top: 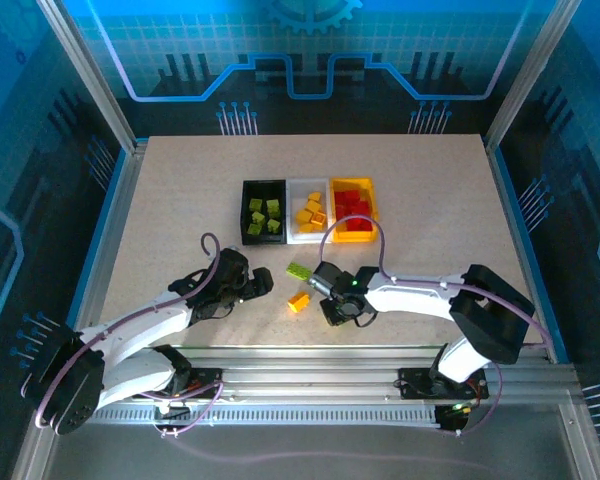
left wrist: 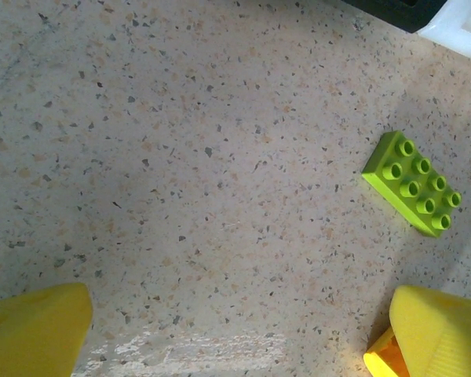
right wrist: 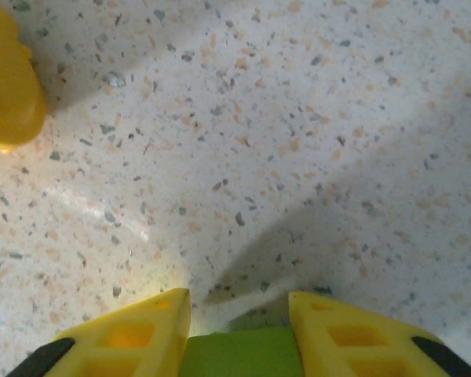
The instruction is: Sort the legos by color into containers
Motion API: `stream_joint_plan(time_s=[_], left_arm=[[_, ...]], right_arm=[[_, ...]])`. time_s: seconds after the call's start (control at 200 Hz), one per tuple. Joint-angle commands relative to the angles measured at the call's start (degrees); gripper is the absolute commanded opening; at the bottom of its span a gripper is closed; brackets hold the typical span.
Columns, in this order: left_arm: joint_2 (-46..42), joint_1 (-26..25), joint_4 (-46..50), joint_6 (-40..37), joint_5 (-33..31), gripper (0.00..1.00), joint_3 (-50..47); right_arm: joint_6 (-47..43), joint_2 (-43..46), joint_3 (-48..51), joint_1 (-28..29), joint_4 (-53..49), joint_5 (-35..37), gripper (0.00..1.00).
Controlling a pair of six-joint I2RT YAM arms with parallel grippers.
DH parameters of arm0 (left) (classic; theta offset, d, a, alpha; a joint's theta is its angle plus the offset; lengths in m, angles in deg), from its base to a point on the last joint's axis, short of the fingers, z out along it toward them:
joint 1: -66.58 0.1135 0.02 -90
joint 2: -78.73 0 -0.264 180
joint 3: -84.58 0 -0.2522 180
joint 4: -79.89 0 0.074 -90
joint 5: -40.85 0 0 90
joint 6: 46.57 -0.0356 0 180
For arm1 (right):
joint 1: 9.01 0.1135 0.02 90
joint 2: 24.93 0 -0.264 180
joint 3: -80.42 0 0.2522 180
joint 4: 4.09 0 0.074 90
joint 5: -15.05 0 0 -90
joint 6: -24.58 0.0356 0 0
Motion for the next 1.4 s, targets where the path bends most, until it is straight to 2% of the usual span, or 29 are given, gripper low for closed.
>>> stream_joint_plan(time_s=[0.0,0.1,0.205,0.365,0.63,0.71,0.79,0.861,1.016,1.141,1.266,1.396], left_arm=[[-2.2,0.4,1.3,0.5,-2.3,0.99,-0.4],[-4.7,0.8,2.6,0.9,-3.4,0.99,-1.2],[-6.9,0.9,3.0,0.7,-3.5,0.99,-1.9],[-7.5,0.9,4.4,0.6,-2.9,0.99,-1.6],[-7.6,1.2,5.8,-0.6,-1.6,0.99,-1.2],[-7.7,1.2,6.2,-1.0,-1.7,0.99,-1.0],[-7.7,1.2,5.8,-1.5,-1.4,0.99,-0.9],[-7.5,1.2,5.4,-1.9,-1.6,0.99,-0.7],[-4.8,1.2,2.6,-5.6,0.2,0.99,1.3],[2.2,0.3,-0.3,-8.4,0.8,0.99,5.4],[13.4,-5.0,-0.9,-13.0,-3.0,0.99,13.8],[27.1,-8.5,2.3,-17.4,-5.3,0.99,24.3]], right_arm=[[-3.4,3.7,-7.2,0.2,-3.0,0.1,0.31],[-6.2,1.8,-14.9,-1.5,-2.5,-0.7,0.31],[-9.3,-4.8,-25.5,-3.5,-0.8,-2.2,0.3],[-11.9,-20.8,-46.0,-6.8,-0.7,-2.7,0.31],[-12.0,-45.9,-79.5,-10.4,-10.6,-2.5,0.33],[-11.6,-50.8,-86.7,-10.8,-13.9,-2.3,0.4],[-11.3,-52.6,-90.0,-11.1,-14.7,-2.7,0.61],[-11.2,-51.7,-90.3,-11.1,-13.7,-3.3,0.71],[-9.5,-43.7,-83.3,-11.1,-9.0,-3.0,0.74],[-6.4,-30.0,-65.2,-11.9,0.0,-1.6,0.75],[-2.9,-16.5,-45.6,-13.6,7.4,-1.5,0.75],[-1.8,-5.7,-32.3,-15.0,9.1,-0.2,0.76]])
